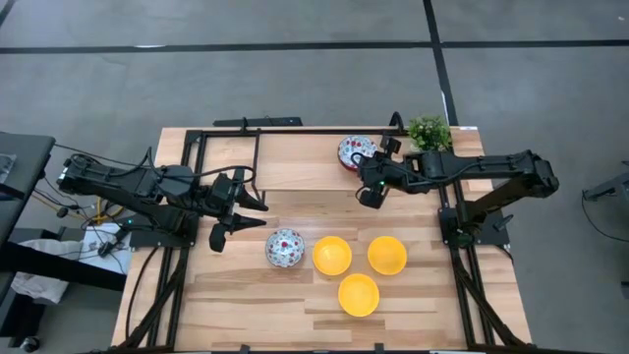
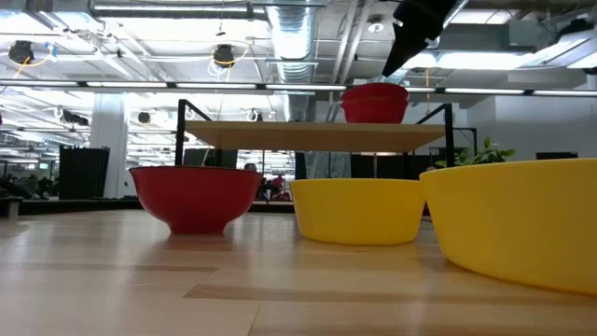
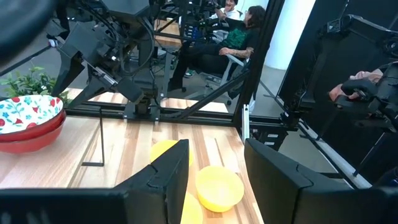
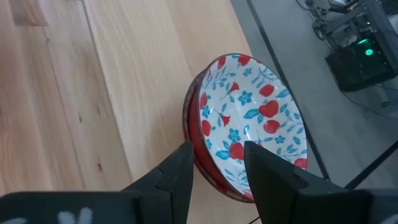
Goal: Pick & Place Mini bowls
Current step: Stack the bottom red patterned bowl on top of the red patterned bowl on the shelf
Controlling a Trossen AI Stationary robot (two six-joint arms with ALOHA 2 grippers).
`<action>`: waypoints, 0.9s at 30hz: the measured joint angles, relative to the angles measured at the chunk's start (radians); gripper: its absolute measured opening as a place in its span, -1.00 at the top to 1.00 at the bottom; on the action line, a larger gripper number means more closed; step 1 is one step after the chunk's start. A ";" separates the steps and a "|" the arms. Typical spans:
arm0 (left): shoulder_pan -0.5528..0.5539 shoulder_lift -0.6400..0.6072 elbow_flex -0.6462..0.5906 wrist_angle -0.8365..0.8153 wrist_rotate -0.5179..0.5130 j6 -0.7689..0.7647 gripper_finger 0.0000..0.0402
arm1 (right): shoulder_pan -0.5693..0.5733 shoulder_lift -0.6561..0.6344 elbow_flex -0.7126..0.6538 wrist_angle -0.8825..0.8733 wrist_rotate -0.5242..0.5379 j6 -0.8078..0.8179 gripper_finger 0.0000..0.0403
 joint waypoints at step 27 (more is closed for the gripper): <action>0.000 0.000 0.000 0.000 0.000 0.000 0.23 | -0.019 0.000 0.001 -0.017 0.044 -0.008 0.34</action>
